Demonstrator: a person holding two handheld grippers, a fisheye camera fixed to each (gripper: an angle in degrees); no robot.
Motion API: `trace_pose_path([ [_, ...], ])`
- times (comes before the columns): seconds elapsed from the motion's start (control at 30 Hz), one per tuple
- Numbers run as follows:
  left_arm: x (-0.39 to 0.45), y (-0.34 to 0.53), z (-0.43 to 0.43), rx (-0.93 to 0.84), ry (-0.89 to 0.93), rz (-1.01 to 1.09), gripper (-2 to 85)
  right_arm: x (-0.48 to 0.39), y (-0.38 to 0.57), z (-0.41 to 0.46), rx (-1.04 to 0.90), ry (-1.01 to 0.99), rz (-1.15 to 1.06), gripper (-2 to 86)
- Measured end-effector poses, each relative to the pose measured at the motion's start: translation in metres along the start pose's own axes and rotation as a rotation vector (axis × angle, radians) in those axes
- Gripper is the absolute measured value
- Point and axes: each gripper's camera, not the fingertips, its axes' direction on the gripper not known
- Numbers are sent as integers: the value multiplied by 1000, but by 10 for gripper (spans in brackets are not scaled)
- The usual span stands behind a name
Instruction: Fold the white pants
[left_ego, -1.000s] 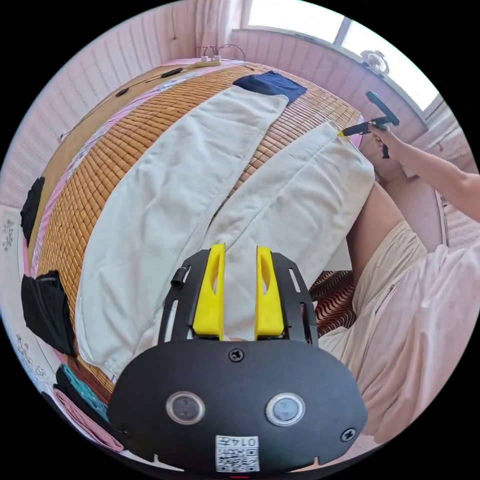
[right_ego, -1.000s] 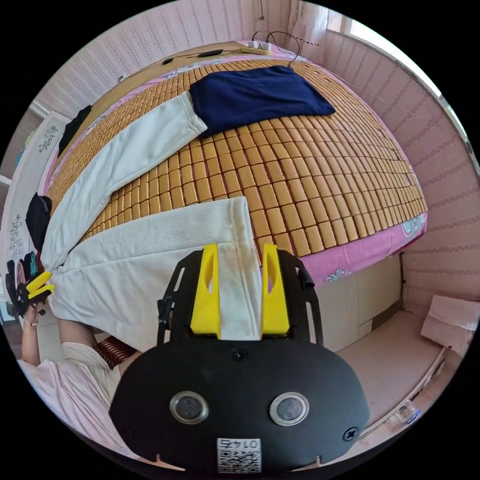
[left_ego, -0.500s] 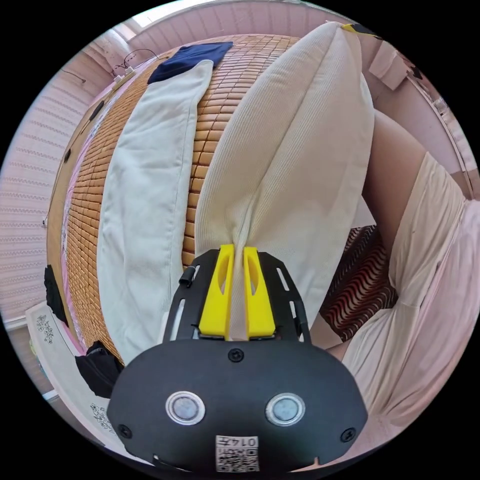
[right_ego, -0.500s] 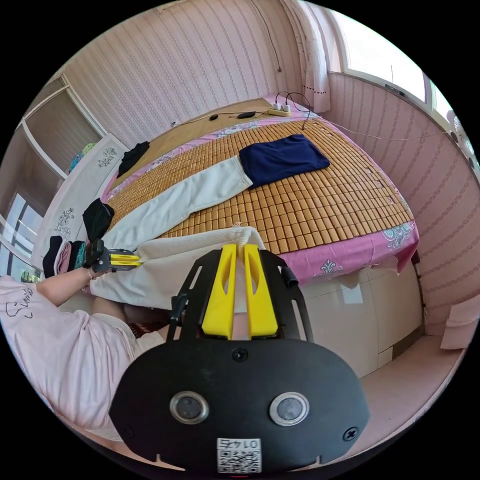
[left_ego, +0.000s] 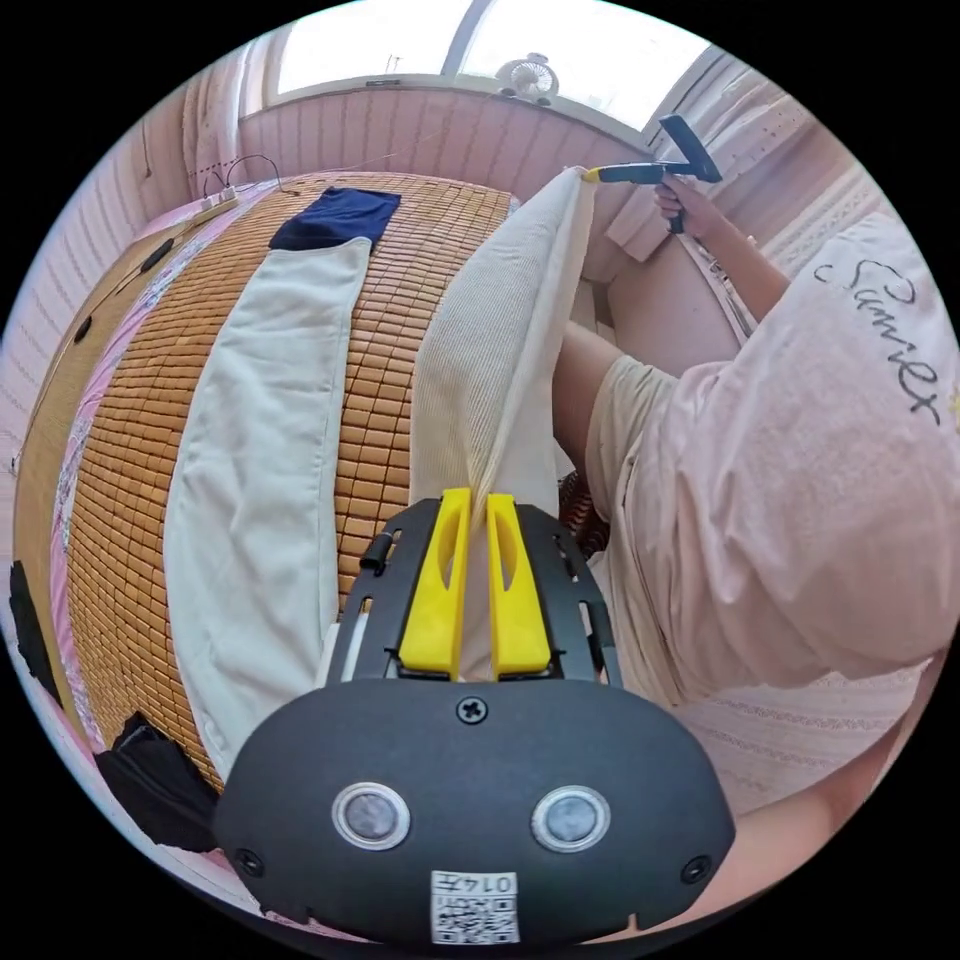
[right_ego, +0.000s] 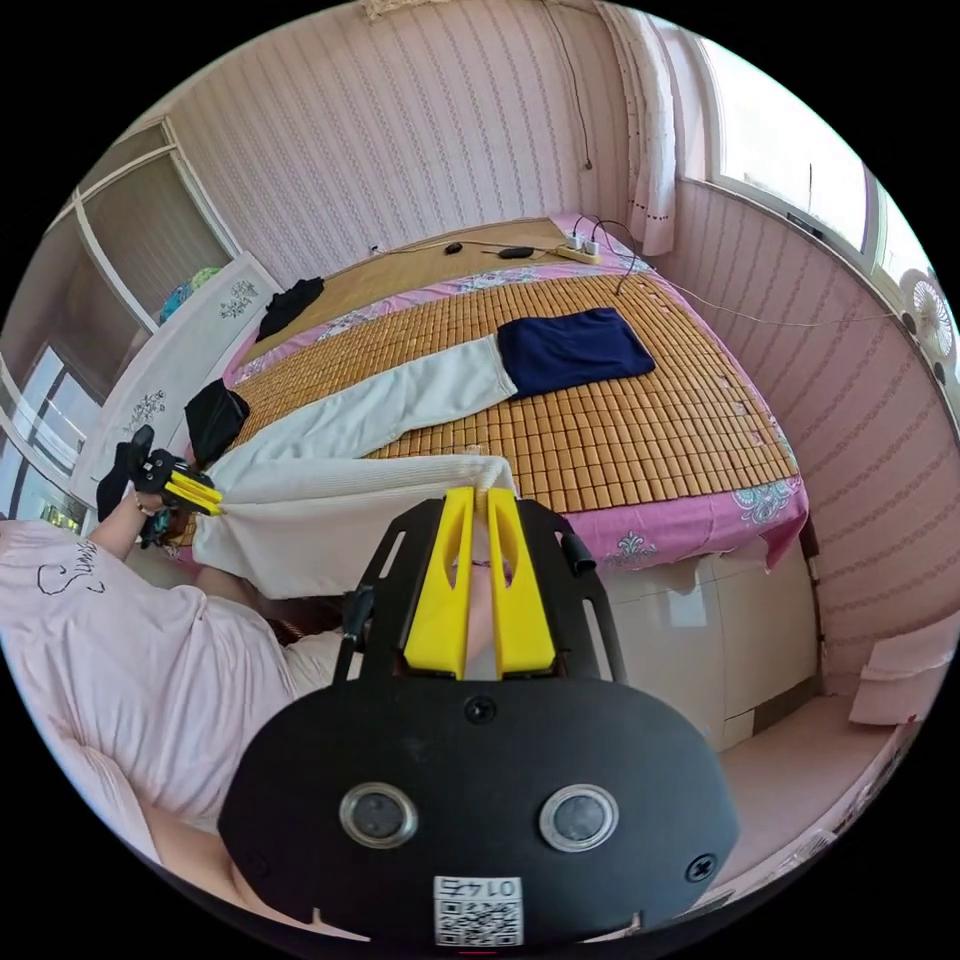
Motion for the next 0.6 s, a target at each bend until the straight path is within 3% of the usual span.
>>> trace_pose_path([
  [0.13, -2, 1, 16, 7, -57, -61, 13, 22, 24, -28, 97, -139, 66, 2],
  [0.3, 9, -4, 28, -27, -179, -23, 6, 17, 31, -63, 123, -88, 24, 1],
  [0.47, 22, 14, -2, -35, -55, 74, 6, 21, 40, -100, 126, -96, 8, 0],
  [0.6, -24, 19, -13, 112, -137, -209, 13, 45, -16, -66, 97, -27, -12, 6],
])
